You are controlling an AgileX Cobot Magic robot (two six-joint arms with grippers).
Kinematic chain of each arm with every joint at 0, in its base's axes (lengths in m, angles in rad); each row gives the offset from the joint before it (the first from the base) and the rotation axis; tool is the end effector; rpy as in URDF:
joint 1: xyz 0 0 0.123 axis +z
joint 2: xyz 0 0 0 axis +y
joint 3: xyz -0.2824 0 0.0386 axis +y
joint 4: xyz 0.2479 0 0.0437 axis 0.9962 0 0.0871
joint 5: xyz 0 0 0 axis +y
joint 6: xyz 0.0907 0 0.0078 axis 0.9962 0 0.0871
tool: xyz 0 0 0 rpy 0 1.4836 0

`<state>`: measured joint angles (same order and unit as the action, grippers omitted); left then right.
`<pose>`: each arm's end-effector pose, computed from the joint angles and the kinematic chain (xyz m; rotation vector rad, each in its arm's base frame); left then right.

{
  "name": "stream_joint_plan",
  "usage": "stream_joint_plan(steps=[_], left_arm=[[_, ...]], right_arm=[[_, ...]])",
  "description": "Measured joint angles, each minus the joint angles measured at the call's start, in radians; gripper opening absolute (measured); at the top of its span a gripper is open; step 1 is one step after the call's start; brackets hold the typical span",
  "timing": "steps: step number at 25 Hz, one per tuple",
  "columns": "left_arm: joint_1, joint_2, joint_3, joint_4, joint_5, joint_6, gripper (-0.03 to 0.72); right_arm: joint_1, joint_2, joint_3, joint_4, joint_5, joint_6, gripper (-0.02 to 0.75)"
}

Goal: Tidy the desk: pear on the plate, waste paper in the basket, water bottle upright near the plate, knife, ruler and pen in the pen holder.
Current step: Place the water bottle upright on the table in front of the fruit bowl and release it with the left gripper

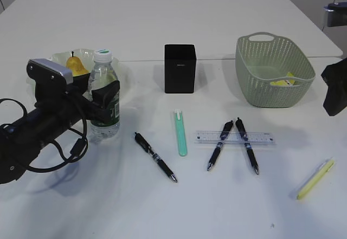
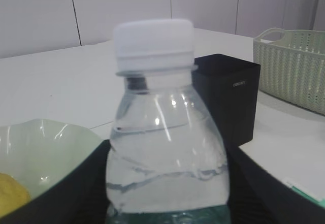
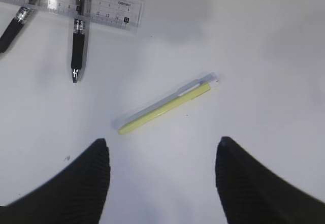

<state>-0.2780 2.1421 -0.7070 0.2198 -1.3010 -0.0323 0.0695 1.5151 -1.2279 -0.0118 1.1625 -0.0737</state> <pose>0.3322 -0.1147 0.0951 0.4093 1.5831 -0.3645 0.2910 0.0193 0.2897 -0.2150 2.9254 -0.0172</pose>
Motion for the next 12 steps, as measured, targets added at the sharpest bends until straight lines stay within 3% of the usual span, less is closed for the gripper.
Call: stream_joint_plan(steps=[12], left_arm=[[0.004,-0.029,0.005,0.000,0.052,0.000,0.512]], right_arm=[[0.000,0.000,0.000,-0.004,-0.004,0.000,0.480]])
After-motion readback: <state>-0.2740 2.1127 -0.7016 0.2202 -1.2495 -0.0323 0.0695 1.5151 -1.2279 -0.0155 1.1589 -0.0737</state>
